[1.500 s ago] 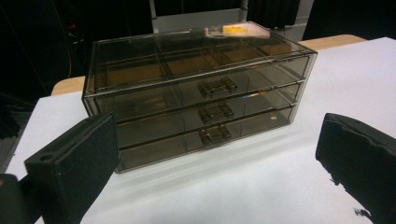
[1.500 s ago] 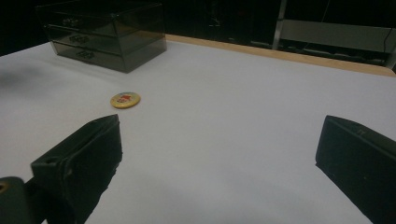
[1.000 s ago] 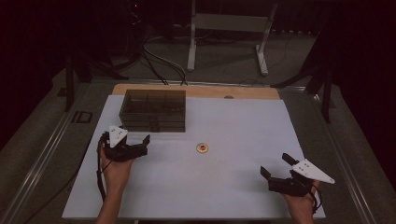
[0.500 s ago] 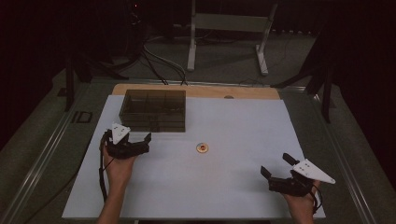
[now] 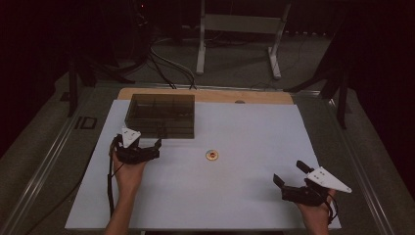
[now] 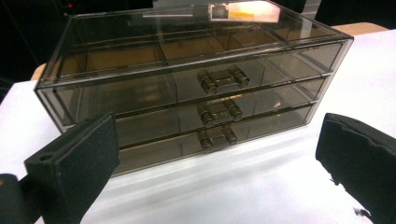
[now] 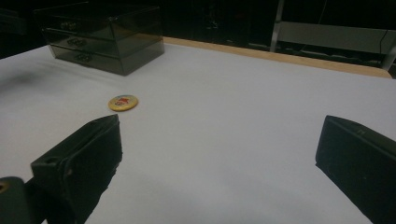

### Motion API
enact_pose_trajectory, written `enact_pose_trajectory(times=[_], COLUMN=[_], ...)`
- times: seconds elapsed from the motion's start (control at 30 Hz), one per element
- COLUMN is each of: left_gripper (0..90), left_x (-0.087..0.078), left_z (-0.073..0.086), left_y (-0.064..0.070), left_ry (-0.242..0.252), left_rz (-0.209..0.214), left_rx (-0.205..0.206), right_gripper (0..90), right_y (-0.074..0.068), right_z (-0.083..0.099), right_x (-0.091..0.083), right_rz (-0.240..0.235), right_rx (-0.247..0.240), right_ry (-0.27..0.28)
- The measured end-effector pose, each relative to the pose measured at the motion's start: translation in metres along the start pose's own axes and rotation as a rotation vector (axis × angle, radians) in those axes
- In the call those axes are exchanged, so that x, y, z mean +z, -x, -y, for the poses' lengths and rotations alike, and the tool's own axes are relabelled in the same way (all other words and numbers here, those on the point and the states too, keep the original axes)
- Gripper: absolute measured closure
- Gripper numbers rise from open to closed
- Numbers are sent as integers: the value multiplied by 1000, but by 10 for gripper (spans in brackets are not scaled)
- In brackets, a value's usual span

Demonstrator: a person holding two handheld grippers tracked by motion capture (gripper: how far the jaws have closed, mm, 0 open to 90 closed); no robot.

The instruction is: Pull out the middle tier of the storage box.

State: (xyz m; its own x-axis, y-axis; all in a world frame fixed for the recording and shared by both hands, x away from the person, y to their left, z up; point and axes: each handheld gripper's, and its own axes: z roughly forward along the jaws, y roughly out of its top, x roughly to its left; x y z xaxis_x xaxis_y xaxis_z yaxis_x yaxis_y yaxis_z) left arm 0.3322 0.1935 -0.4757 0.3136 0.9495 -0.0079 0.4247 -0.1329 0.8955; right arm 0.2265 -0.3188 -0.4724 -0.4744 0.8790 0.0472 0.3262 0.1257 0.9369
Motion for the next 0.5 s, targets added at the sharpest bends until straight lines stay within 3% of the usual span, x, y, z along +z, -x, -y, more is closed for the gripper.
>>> enact_pose_trajectory(times=[0.5], left_gripper=[10], left_x=[13], left_z=[2], left_y=[4], left_ry=[-27], left_rz=[7], left_rx=[0], right_gripper=[4], right_y=[0], right_z=[0], right_x=[0], right_rz=[-1], right_rx=[0], right_ry=[0])
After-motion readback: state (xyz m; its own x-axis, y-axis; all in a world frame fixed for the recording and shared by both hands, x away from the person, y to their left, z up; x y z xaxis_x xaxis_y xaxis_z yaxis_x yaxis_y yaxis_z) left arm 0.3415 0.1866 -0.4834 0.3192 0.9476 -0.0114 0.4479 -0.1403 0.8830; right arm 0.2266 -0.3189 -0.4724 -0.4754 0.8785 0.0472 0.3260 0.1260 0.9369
